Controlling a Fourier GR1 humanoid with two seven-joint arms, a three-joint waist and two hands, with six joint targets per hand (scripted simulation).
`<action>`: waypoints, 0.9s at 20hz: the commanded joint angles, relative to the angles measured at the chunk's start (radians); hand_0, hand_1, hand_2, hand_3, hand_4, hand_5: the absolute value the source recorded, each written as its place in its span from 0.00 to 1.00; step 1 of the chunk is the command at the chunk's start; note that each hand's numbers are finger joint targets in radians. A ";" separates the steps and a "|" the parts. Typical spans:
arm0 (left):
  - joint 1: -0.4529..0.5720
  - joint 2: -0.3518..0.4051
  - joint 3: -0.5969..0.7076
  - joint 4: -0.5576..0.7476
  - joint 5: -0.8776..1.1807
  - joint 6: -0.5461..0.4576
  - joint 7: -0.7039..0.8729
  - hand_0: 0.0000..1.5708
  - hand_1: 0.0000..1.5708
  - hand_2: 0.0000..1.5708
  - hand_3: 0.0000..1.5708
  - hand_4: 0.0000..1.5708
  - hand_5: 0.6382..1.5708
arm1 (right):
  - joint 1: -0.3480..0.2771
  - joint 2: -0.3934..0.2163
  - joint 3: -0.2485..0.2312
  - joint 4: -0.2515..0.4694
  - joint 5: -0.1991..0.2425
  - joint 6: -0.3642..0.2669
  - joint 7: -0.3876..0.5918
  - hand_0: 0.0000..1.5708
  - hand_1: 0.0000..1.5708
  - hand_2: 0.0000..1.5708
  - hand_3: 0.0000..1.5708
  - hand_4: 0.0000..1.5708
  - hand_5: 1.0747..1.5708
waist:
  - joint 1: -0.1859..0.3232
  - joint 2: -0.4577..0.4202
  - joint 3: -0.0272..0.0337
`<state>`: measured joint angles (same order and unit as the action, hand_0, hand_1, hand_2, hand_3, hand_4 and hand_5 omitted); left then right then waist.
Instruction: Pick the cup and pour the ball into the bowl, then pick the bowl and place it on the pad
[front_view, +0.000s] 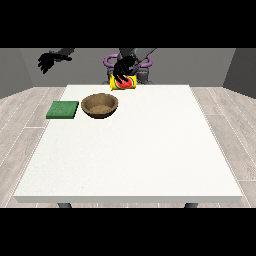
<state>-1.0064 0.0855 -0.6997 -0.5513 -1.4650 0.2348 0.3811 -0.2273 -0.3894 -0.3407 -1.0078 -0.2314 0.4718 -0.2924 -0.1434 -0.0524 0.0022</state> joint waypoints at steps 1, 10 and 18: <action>-0.015 -0.008 -0.105 0.040 -0.130 -0.091 0.015 0.95 0.95 1.00 1.00 0.95 0.64 | -0.022 -0.022 -0.010 0.010 -0.009 0.002 0.029 0.00 0.00 0.00 0.00 0.00 1.00 | 0.011 -0.012 -0.0013; -0.055 -0.007 -0.087 0.009 -0.214 -0.172 -0.084 0.92 0.92 1.00 1.00 0.97 0.53 | -0.023 0.039 0.020 -0.009 -0.006 -0.042 0.068 0.00 0.00 0.00 0.00 0.00 1.00 | 0.020 -0.014 -0.0025; 0.122 -0.030 0.397 -0.209 0.283 0.158 0.028 0.79 0.79 0.98 0.91 0.96 0.60 | 0.051 -0.011 -0.051 0.031 -0.029 -0.037 0.027 0.00 0.00 0.00 0.00 0.00 0.99 | 0.151 -0.004 -0.0129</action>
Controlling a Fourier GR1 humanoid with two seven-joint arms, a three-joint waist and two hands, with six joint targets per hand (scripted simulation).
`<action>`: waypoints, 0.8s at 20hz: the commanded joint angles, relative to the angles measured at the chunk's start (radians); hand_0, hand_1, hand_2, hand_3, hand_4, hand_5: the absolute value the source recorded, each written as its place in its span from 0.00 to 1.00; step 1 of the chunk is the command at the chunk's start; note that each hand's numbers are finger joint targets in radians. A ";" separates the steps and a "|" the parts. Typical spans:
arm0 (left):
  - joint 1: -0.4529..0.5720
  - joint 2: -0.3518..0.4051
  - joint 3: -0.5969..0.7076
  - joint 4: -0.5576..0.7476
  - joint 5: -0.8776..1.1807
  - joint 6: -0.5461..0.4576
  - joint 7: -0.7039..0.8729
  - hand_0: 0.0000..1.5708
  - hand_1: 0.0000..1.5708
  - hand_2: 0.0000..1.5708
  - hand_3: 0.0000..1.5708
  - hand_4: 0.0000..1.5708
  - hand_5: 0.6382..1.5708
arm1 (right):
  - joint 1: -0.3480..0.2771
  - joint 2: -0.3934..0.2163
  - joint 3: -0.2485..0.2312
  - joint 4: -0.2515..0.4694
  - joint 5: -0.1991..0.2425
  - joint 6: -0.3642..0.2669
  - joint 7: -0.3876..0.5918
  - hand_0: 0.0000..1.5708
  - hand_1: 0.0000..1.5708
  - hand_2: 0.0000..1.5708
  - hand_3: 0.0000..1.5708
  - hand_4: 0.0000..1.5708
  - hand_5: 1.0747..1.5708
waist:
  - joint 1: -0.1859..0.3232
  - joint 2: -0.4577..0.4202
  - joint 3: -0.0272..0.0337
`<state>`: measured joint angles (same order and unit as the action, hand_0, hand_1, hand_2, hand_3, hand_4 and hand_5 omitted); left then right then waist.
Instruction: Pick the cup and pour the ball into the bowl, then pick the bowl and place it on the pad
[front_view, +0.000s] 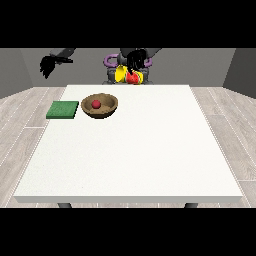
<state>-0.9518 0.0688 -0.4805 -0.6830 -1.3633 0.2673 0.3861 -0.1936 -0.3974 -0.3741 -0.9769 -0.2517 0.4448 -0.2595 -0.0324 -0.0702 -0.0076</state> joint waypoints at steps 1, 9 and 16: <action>0.105 -0.023 0.212 -0.099 0.235 0.162 -0.007 0.75 0.75 0.92 0.81 0.93 0.57 | 0.007 -0.010 -0.019 -0.009 -0.009 -0.021 0.013 0.00 0.00 0.00 0.00 0.07 0.99 | 0.056 0.015 -0.0046; 0.299 -0.068 0.370 -0.355 0.893 0.261 -0.244 0.00 0.00 0.00 0.00 0.00 0.98 | -0.101 0.093 0.036 -0.061 0.016 -0.107 0.009 0.00 0.00 0.00 0.00 0.18 0.99 | 0.020 0.199 -0.0132; 0.489 -0.069 0.311 -0.493 1.222 0.063 -0.529 0.00 0.00 0.00 0.00 0.00 0.99 | -0.114 0.243 0.075 -0.062 0.077 -0.310 0.020 0.00 0.00 0.00 0.00 0.19 1.00 | 0.126 0.190 0.0051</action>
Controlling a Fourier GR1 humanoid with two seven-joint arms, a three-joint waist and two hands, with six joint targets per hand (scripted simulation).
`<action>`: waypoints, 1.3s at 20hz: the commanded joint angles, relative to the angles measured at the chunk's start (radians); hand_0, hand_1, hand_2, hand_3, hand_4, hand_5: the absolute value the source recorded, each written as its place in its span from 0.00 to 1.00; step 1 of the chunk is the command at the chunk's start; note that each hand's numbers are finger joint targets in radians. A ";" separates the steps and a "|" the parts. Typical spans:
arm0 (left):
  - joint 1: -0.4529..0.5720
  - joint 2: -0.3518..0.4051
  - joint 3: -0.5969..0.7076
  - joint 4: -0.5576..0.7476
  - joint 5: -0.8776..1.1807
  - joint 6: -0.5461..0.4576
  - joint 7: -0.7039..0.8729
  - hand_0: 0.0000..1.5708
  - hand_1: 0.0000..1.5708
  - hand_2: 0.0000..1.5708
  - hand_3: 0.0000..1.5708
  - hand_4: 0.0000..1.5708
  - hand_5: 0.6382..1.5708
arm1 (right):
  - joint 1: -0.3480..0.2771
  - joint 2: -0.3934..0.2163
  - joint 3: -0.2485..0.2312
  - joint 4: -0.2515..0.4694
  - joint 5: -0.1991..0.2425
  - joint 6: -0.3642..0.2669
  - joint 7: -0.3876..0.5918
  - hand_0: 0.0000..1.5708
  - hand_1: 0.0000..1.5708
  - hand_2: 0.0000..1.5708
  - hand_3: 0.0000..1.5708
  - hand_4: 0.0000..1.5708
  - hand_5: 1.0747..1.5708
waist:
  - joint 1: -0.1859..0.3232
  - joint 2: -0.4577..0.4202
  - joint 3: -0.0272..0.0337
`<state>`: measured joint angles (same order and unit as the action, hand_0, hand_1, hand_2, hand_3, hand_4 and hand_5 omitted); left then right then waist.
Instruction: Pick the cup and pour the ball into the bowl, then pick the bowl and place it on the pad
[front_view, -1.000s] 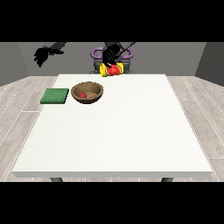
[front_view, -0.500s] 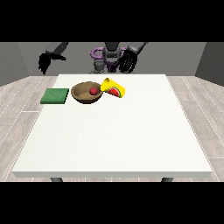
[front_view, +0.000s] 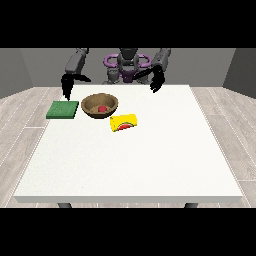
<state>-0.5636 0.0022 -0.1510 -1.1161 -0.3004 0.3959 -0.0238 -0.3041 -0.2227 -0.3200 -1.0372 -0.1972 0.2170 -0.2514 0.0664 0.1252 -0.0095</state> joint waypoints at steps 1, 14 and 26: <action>0.105 0.023 0.058 -0.039 0.160 -0.127 -0.216 0.00 0.00 0.00 0.00 0.00 0.99 | 0.003 0.071 0.012 -0.021 0.020 -0.092 -0.017 0.00 0.00 0.00 0.00 0.20 1.00 | 0.038 0.036 0.0075; 0.156 0.125 0.115 -0.186 0.215 -0.305 -0.158 0.00 0.00 0.00 0.00 0.00 0.99 | -0.150 -0.019 -0.048 0.347 -0.005 -0.072 -0.174 0.00 0.00 0.00 0.00 0.12 0.98 | 0.081 0.038 0.0102; 0.156 0.147 0.144 -0.233 0.230 -0.347 -0.167 0.00 0.00 0.00 0.00 0.00 0.99 | -0.196 0.043 -0.079 0.531 -0.042 -0.164 -0.155 0.00 0.00 0.00 0.00 0.30 0.95 | 0.090 0.095 0.0101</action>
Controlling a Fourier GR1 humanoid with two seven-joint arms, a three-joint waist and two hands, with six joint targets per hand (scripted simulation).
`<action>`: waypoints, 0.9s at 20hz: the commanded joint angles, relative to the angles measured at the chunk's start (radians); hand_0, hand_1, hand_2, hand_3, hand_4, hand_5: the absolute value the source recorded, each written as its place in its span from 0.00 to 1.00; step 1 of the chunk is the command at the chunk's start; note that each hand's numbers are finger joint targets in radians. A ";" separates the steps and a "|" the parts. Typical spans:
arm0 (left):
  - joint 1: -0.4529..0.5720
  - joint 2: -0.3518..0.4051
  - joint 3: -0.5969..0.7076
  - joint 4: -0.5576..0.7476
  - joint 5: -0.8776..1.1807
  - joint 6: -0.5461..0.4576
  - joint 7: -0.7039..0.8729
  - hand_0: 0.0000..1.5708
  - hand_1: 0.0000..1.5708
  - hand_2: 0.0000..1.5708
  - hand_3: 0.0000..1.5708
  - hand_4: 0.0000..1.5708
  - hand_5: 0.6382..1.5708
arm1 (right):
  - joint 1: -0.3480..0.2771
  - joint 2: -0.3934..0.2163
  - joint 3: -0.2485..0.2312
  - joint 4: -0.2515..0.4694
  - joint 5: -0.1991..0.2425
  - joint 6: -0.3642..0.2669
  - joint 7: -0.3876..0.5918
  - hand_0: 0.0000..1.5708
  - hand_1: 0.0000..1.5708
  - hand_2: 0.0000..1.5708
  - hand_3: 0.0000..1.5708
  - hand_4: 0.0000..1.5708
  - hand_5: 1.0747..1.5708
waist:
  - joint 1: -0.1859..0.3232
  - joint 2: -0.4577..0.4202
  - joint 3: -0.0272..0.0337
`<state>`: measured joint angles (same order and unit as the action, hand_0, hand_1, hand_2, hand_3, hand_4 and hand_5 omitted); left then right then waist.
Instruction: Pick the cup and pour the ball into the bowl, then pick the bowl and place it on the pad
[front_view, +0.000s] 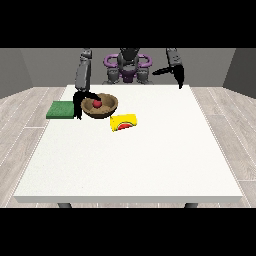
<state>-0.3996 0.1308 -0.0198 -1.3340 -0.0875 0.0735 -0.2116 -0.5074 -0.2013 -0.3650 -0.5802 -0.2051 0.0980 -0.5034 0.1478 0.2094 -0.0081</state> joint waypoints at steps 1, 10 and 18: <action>-0.020 -0.006 -0.015 -0.059 0.011 -0.016 0.039 0.00 0.00 0.00 0.00 0.00 1.00 | 0.033 0.004 -0.048 0.099 -0.012 -0.123 0.060 0.50 0.50 0.25 0.00 0.28 0.92 | 0.036 0.045 0.0096; -0.046 -0.019 -0.052 -0.045 -0.002 -0.039 0.031 0.00 0.00 0.00 0.00 0.49 0.93 | 0.117 -0.051 0.115 0.028 0.253 -0.489 0.114 1.00 1.00 1.00 0.89 0.58 0.99 | 0.121 0.036 0.0035; 0.052 0.009 0.052 0.125 0.060 -0.051 0.028 0.00 0.00 0.00 0.00 0.63 0.84 | 0.034 -0.114 0.229 -0.066 0.329 -0.468 0.567 1.00 1.00 1.00 0.62 0.52 0.99 | -0.008 -0.241 0.0049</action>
<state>-0.3817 0.1308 0.0011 -1.2665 -0.0473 0.0263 -0.2192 -0.4531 -0.2933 -0.1913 -0.6426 0.0745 -0.3601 -0.1497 0.1946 0.0886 -0.0145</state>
